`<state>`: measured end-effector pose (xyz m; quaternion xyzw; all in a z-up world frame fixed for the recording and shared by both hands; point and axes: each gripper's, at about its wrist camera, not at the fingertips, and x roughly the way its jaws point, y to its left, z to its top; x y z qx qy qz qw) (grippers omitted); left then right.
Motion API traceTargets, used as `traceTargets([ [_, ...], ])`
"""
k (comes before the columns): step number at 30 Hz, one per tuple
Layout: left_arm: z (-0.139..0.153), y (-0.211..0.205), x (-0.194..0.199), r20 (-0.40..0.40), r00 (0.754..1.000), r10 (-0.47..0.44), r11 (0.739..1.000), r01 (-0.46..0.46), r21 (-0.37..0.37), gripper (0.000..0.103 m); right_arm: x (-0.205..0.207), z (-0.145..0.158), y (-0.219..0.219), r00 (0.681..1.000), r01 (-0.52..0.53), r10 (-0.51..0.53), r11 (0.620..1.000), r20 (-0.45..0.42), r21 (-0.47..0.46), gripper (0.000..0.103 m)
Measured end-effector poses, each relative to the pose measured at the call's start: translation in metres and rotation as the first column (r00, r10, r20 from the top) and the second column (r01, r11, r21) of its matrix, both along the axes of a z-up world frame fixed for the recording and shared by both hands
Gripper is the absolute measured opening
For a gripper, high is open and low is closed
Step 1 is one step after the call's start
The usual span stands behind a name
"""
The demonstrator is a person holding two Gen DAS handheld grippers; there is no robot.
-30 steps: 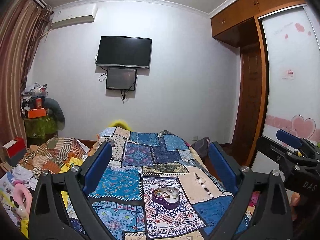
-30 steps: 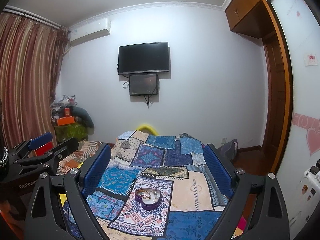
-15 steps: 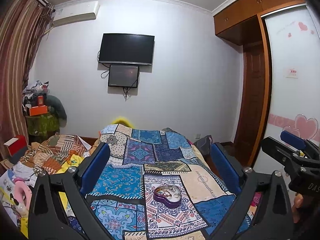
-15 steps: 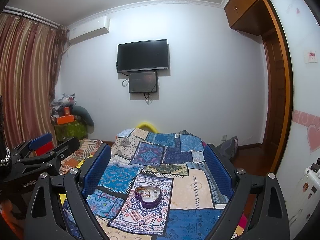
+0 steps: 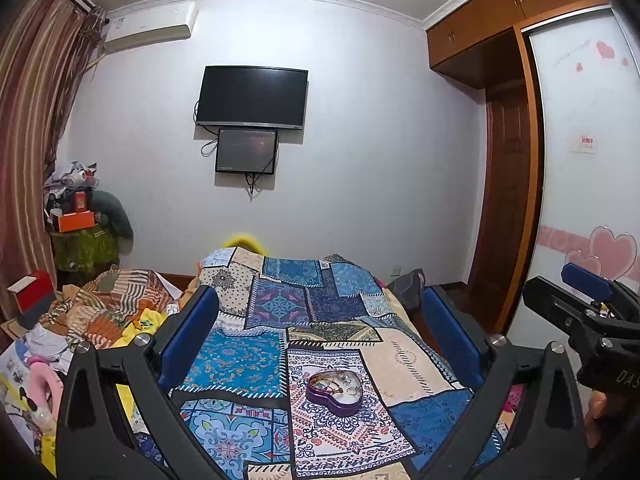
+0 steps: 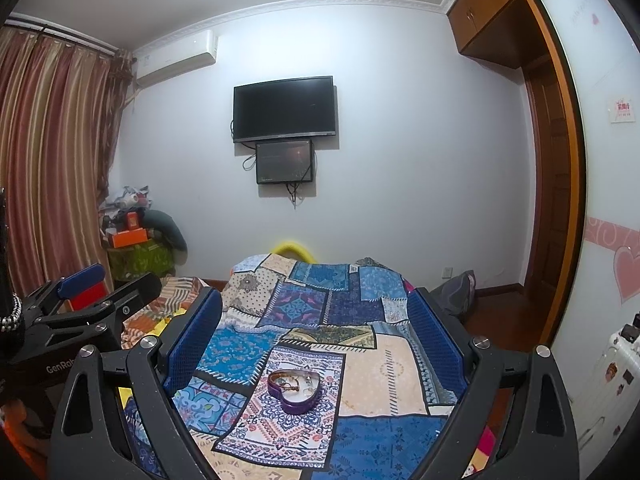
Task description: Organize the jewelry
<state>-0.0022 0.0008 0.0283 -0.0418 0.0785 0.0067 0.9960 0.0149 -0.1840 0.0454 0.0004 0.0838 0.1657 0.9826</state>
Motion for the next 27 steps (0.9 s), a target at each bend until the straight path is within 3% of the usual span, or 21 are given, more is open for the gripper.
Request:
traceTargets([
  [27, -0.0033, -0.0039, 0.0012, -0.008, 1.0, -0.014, 1.0, 0.014, 0.021, 0.102, 0.0024, -0.0029, -0.0025, 1.0, 0.007, -0.007, 1.0, -0.012, -0.002, 0.092],
])
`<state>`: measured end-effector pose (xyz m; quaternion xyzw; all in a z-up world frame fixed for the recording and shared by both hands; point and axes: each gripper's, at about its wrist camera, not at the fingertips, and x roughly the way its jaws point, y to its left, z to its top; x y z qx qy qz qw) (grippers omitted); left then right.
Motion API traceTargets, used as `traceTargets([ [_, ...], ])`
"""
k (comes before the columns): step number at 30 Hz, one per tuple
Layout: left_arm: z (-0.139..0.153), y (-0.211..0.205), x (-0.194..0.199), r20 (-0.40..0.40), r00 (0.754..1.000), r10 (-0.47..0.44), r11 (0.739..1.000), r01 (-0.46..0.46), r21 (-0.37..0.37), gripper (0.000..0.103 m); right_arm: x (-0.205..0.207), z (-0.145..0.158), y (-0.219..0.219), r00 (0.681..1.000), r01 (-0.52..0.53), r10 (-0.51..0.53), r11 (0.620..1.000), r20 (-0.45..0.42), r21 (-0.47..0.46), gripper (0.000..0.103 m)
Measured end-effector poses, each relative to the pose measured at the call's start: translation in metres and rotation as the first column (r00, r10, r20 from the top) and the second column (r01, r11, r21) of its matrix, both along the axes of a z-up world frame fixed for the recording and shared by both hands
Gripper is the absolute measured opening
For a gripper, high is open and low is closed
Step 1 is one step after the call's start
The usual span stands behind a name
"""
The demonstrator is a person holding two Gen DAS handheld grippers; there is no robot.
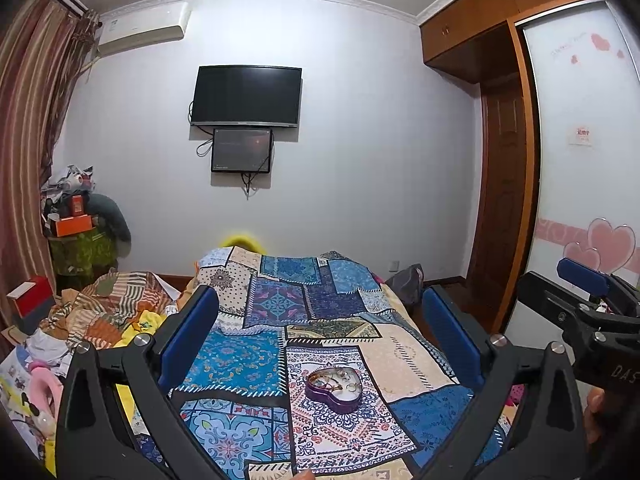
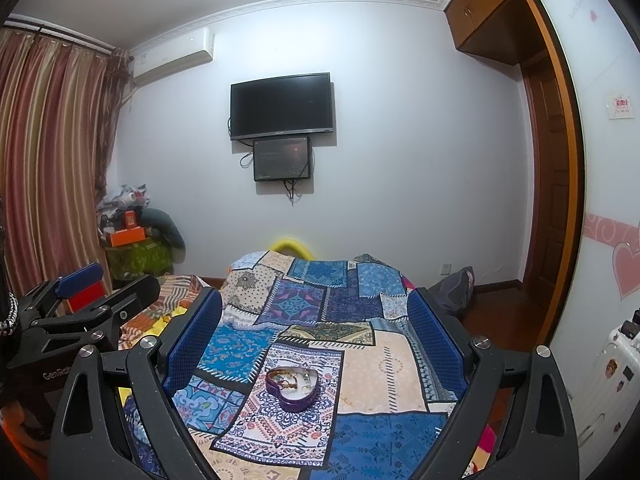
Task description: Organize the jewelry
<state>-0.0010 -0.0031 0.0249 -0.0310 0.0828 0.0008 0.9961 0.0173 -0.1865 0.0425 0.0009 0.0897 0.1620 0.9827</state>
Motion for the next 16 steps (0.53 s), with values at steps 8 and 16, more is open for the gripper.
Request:
traceTargets([
  [8, -0.002, -0.001, 0.004, -0.011, 1.0, -0.006, 1.0, 0.006, -0.001, 0.102, 0.005, -0.001, -0.001, 1.0, 0.004, -0.004, 1.0, -0.007, 0.001, 0.093],
  [16, -0.008, 0.002, 0.017, -0.03, 1.0, -0.002, 1.0, 0.002, -0.004, 0.102, 0.013, -0.008, 0.001, 1.0, 0.002, -0.002, 1.0, -0.026, -0.007, 0.093],
])
